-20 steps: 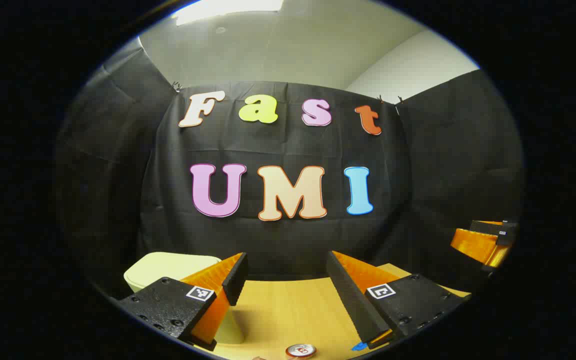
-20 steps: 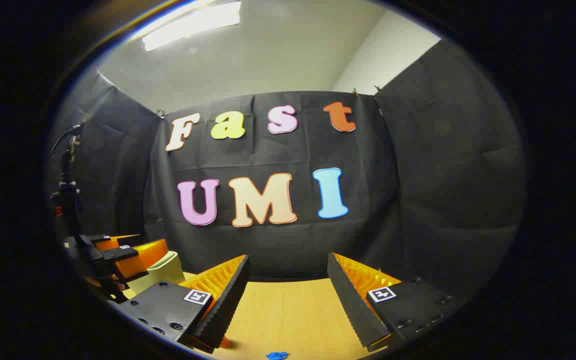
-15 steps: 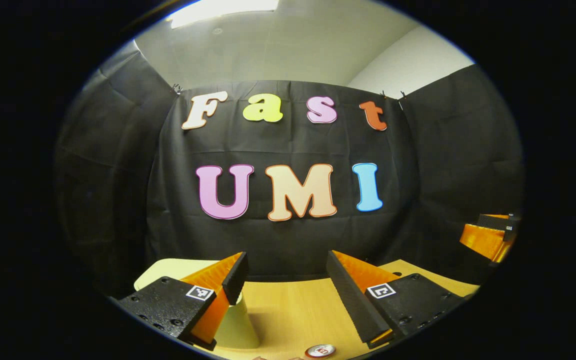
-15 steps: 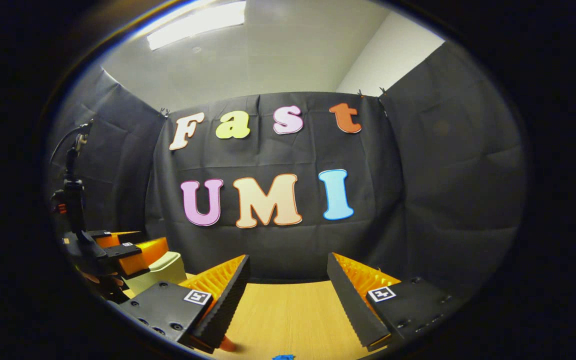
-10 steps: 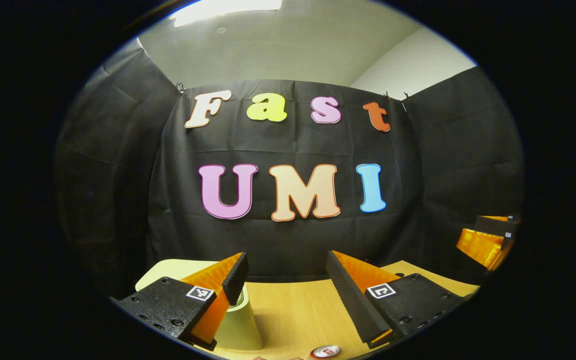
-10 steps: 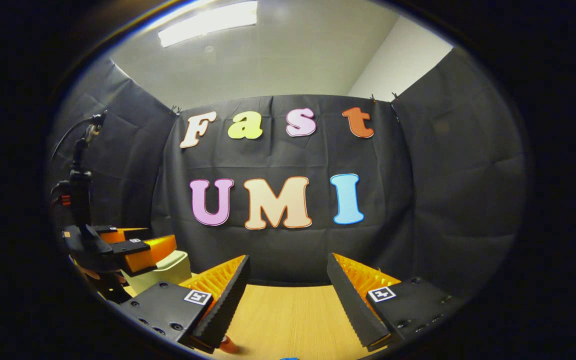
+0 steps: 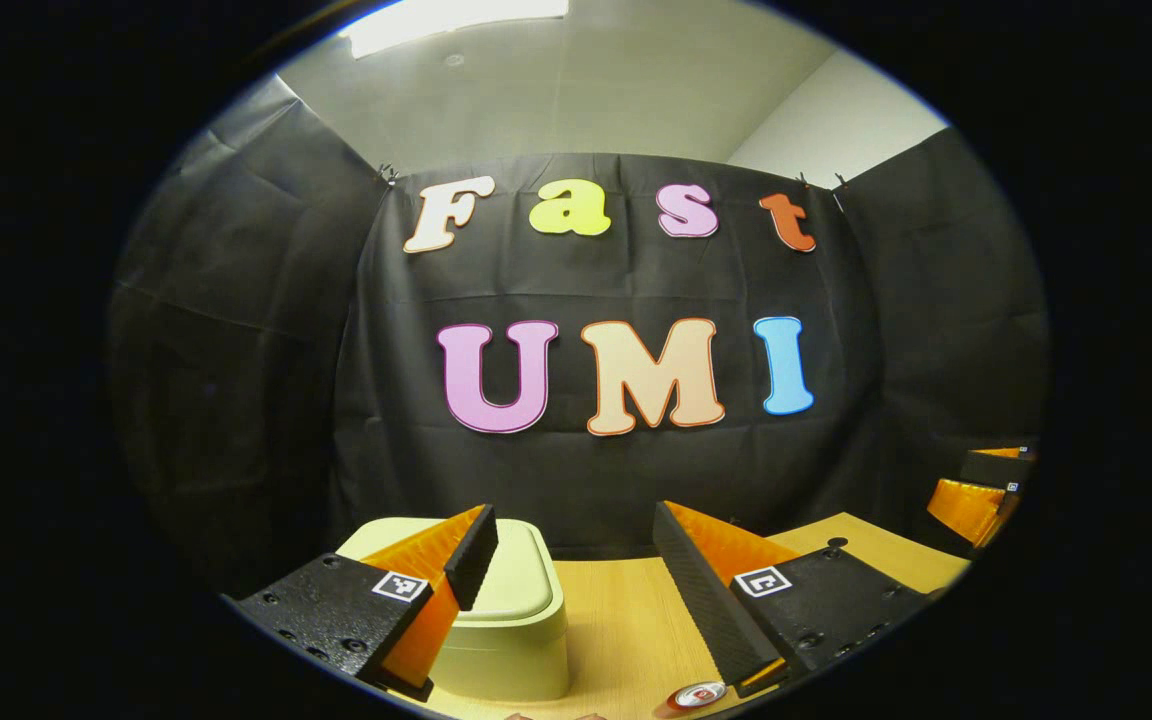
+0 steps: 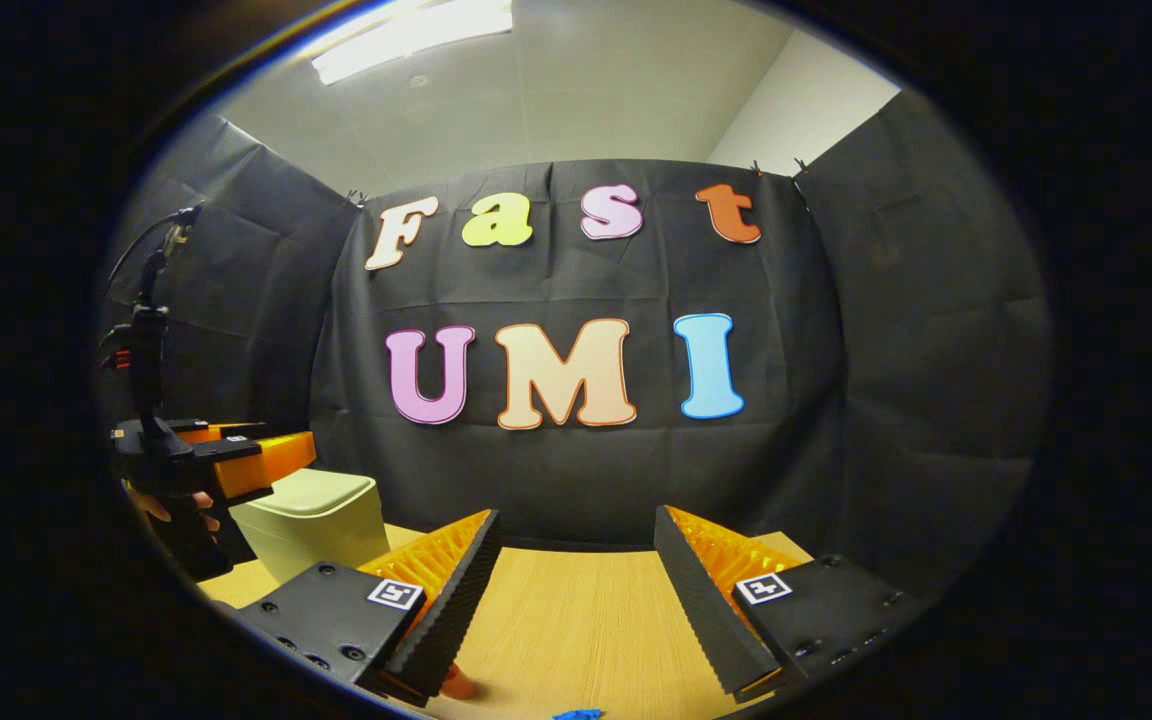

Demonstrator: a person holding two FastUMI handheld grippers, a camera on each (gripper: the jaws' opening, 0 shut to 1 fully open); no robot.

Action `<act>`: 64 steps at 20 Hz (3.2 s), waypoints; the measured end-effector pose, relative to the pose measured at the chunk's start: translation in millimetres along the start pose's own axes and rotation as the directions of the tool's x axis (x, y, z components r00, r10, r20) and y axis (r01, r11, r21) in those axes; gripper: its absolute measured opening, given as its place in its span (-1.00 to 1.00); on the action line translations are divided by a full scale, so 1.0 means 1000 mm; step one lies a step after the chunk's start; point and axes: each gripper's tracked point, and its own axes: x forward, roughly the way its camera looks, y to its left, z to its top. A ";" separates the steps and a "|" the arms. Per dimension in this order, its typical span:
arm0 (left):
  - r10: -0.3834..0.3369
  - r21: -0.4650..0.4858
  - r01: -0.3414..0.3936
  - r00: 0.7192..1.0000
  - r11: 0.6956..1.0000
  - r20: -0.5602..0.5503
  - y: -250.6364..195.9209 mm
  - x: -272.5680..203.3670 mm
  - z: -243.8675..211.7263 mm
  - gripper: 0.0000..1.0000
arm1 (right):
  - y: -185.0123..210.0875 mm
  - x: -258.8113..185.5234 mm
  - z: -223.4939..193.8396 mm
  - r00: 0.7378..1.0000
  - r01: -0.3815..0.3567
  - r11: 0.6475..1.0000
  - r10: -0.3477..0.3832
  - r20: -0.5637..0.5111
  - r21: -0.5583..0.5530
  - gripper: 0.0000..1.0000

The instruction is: Press the lid of the desktop garbage bin to open it, pick up the crumpled paper on the desktop and throw it into the bin, then pick up the pop can on the desktop and drop it into the bin, and finally close the garbage bin lid.

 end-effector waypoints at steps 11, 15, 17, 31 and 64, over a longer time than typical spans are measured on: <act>0.052 -0.147 -0.055 0.998 0.988 -0.023 0.048 0.006 0.002 -0.94 | 0.009 0.000 -0.005 0.999 -0.025 0.999 0.024 -0.026 -0.030 0.94; 0.113 -0.130 -0.121 0.991 0.984 -0.066 0.084 0.012 -0.014 -1.00 | 0.007 -0.006 -0.011 0.999 -0.015 0.999 0.013 -0.047 -0.047 0.94; 0.125 -0.117 -0.136 0.987 0.984 -0.097 0.098 0.018 -0.027 -1.00 | 0.006 -0.008 -0.012 0.999 -0.006 0.999 0.003 -0.052 -0.050 0.94; 0.084 -0.067 -0.095 0.986 0.993 -0.143 0.113 0.016 -0.078 -1.00 | 0.009 -0.005 -0.058 0.985 0.003 0.999 -0.011 -0.170 -0.046 0.90; 0.167 0.097 -0.156 0.980 0.983 -0.111 0.094 -0.062 -0.043 0.86 | 0.017 0.013 -0.272 0.751 -0.123 0.992 0.075 -0.656 -0.027 -0.90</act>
